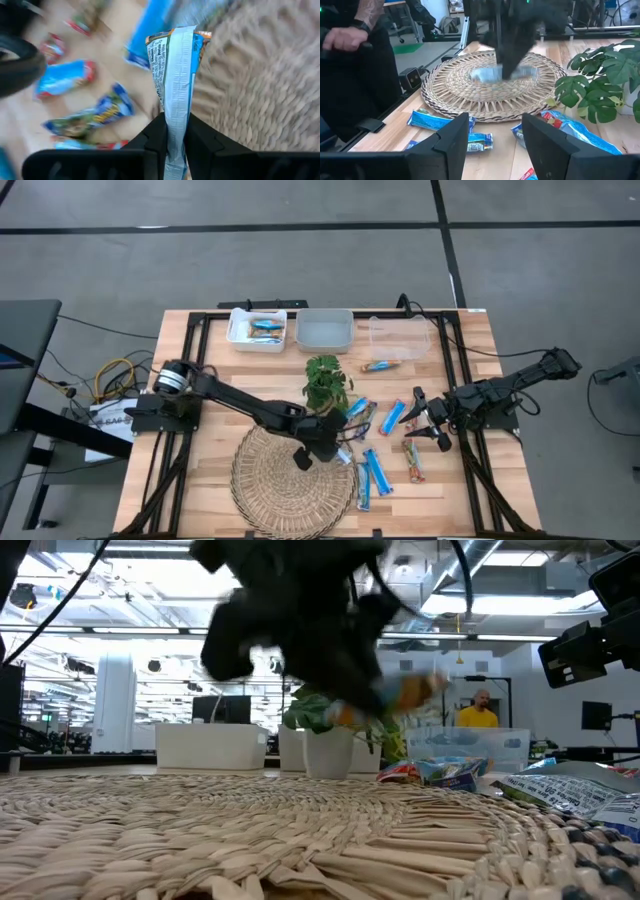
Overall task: Pick and place Granola Bars by type
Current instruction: Put the yellow granola bar into the white bin
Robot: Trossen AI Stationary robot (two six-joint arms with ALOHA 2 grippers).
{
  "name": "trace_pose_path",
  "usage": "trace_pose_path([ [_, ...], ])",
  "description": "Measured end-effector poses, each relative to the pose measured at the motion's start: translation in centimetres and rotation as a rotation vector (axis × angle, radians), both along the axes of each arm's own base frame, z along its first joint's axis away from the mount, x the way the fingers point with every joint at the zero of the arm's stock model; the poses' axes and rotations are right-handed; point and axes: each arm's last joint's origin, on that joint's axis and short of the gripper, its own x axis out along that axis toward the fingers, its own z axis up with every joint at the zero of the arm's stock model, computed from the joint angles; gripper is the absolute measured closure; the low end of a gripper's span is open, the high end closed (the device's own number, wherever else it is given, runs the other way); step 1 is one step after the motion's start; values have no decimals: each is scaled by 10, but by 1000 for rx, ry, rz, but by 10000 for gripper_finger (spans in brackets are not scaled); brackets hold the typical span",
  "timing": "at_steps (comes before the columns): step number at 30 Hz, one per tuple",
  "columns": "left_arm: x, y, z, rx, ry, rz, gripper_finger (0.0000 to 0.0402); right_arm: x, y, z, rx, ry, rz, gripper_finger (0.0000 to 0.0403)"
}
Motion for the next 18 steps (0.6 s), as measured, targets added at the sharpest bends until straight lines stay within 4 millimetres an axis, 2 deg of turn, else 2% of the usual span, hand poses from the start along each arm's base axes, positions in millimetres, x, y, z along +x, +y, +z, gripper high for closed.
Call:
trace_pose_path([
  [10,-22,11,96,-176,-298,90,355,0,0,0,0,0,0,226],
  [14,-38,25,125,-207,-356,129,354,0,0,0,0,0,0,227],
  [18,-50,51,143,-222,-366,211,354,0,0,0,0,-1,0,225],
])
